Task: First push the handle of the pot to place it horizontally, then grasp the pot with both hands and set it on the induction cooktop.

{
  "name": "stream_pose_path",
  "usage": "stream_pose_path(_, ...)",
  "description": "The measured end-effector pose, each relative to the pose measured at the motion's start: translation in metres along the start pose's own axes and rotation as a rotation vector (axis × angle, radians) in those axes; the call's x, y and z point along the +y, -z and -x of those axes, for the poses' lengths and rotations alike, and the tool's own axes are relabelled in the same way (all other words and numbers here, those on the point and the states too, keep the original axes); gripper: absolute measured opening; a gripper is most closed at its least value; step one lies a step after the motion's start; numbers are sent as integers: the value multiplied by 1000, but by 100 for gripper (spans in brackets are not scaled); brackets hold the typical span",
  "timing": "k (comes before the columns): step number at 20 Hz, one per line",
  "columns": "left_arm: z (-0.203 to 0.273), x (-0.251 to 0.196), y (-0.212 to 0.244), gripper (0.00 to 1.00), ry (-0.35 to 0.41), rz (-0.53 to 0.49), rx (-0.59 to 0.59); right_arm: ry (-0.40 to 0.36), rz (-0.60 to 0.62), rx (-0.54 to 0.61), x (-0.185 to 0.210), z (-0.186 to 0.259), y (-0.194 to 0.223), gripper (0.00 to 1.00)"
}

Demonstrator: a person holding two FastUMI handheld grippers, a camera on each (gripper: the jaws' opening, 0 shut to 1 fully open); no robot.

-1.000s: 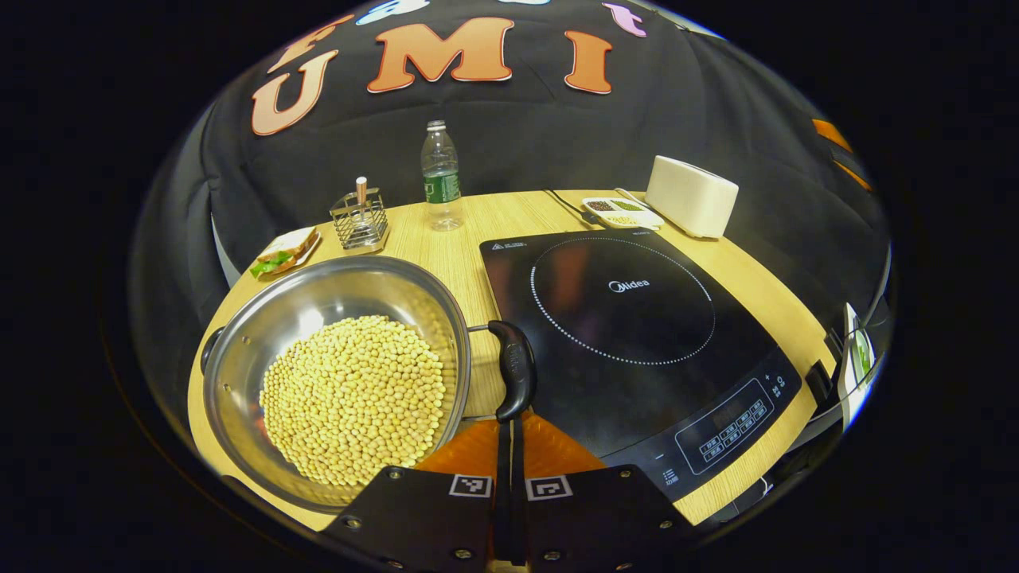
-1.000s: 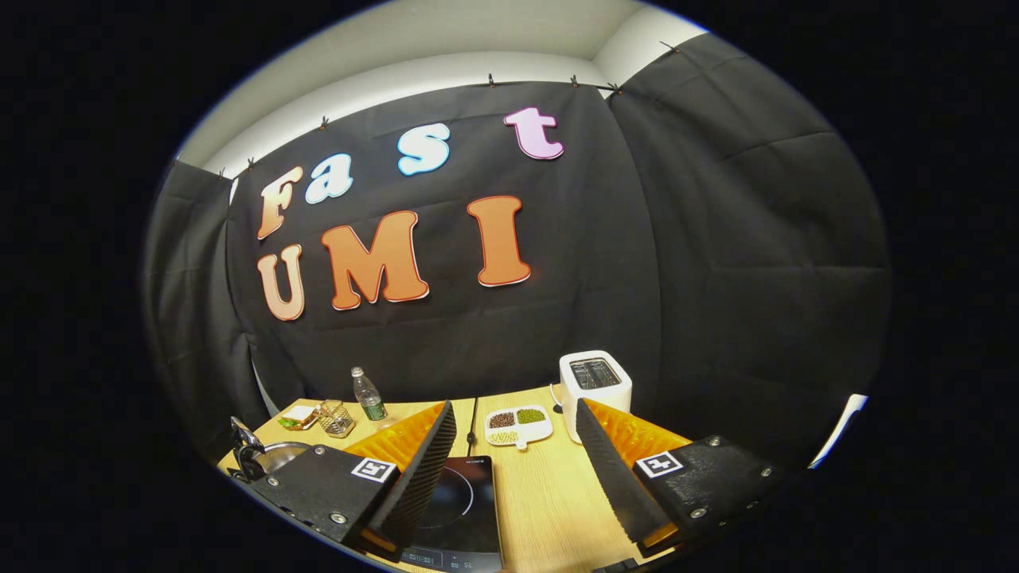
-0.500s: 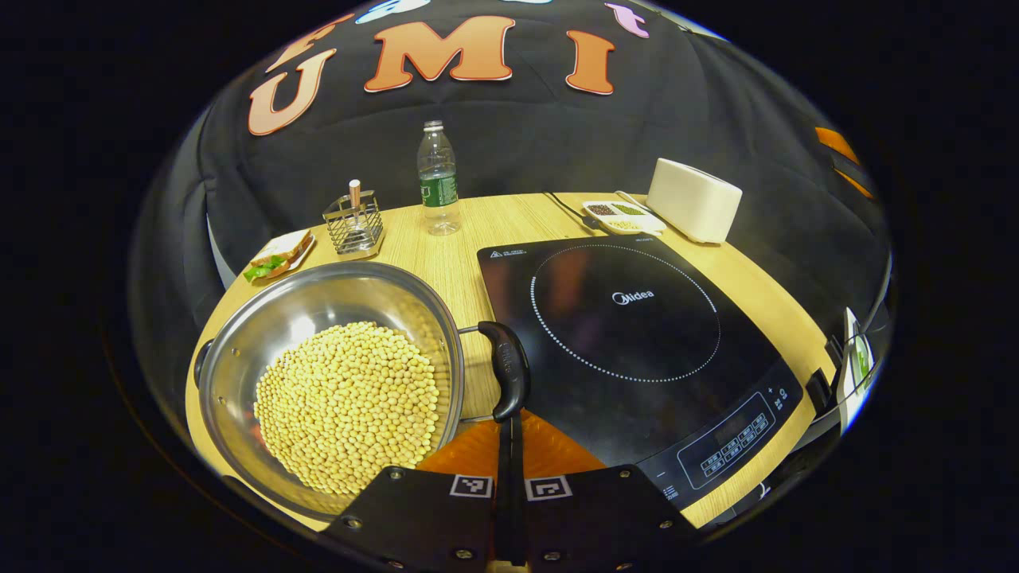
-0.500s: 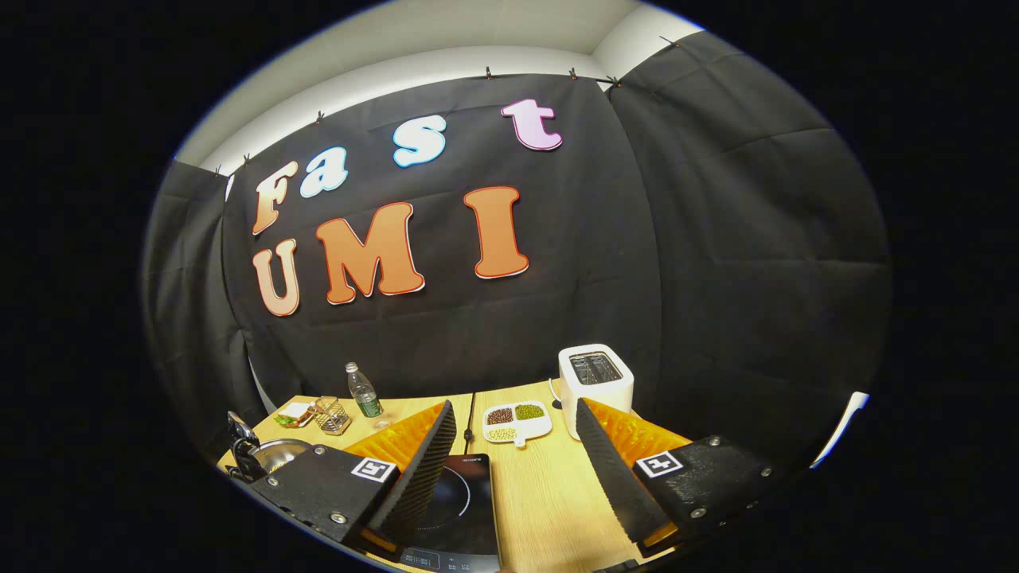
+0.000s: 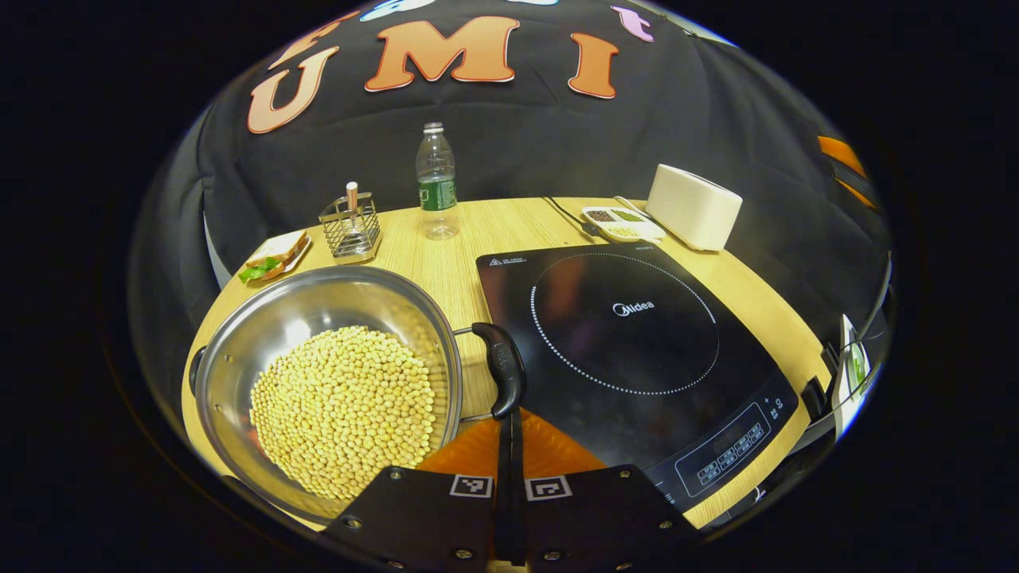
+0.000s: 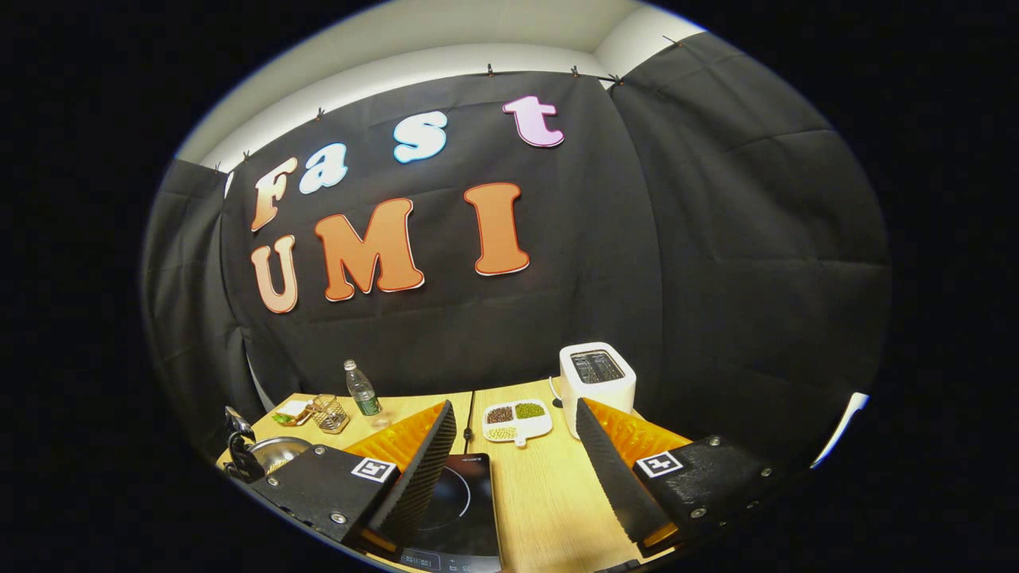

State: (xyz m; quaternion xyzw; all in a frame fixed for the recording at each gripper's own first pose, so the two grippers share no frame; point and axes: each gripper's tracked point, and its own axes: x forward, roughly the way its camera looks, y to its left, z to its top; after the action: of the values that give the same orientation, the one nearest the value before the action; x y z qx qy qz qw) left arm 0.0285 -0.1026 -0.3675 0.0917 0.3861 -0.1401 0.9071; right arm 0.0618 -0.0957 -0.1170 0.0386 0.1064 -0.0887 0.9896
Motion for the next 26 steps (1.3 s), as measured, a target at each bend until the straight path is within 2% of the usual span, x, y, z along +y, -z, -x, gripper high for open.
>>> stream_pose_path(5,-1,0,-3,1,4,-10,-5,7,9,1,1,5,0,94)
stream_pose_path(6,2,1,-2,1,3,-17,-7,8,7,0,2,6,-1,100)
stream_pose_path(7,4,1,-2,1,4,-22,-10,9,6,-3,2,7,-3,94)
stream_pose_path(10,16,2,-4,1,20,-18,-31,6,9,-16,9,14,-9,94)
stream_pose_path(11,22,4,-9,1,18,-17,-48,3,12,-19,13,17,-10,100)
stream_pose_path(12,28,7,-13,2,14,-20,-66,-1,16,-21,17,20,-12,94)
stream_pose_path(13,36,12,-19,1,6,-25,-90,-7,21,-25,22,24,-14,100)
stream_pose_path(14,43,17,-25,2,-4,-29,-112,-13,26,-29,28,28,-16,100)
stream_pose_path(15,50,24,-30,2,-18,-30,-134,-19,31,-34,34,31,-19,94)
stream_pose_path(17,72,36,-40,1,-41,-17,-189,-29,42,-47,44,39,-23,94)
stream_pose_path(18,86,42,-44,2,-46,-5,-216,-35,47,-54,51,43,-25,100)
stream_pose_path(19,95,50,-46,2,-52,7,-239,-42,51,-60,58,46,-28,100)
stream_pose_path(20,105,59,-49,1,-60,18,-259,-50,54,-65,65,49,-29,94)
stream_pose_path(26,163,136,-57,1,-172,90,-365,-109,80,-79,116,65,-29,94)
